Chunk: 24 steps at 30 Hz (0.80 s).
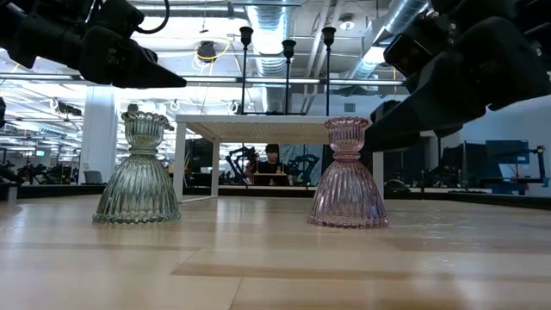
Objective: Pick & Place candle stick holders
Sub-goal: Put the pink glass candle holder on the shelf
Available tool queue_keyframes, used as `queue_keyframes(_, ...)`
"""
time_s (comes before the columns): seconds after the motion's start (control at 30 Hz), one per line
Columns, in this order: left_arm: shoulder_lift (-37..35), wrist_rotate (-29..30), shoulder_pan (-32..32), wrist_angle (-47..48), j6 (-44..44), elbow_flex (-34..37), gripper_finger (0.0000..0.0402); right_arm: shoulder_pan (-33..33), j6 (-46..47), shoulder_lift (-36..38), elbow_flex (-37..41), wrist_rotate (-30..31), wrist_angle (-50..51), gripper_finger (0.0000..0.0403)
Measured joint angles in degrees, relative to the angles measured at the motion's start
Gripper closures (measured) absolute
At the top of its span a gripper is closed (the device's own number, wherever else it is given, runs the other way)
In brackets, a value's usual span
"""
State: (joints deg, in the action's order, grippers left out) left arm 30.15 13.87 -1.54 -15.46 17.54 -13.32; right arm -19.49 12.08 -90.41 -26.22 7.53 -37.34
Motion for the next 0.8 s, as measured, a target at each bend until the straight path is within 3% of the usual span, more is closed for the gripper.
queue_keyframes(0.4,0.00,0.00,0.00,0.03,0.00,0.00,0.0389,0.00,1.02,-0.42,-0.58,0.03,-0.01,0.0119)
queue_keyframes(0.57,0.02,0.00,0.00,0.10,0.00,0.00,0.0389,0.00,1.53,-6.98,-1.56,0.04,-5.89,0.0119)
queue_keyframes(0.8,0.02,0.00,0.00,0.21,-0.02,0.00,0.0389,0.00,1.53,-12.17,-5.69,0.02,-6.48,0.0119)
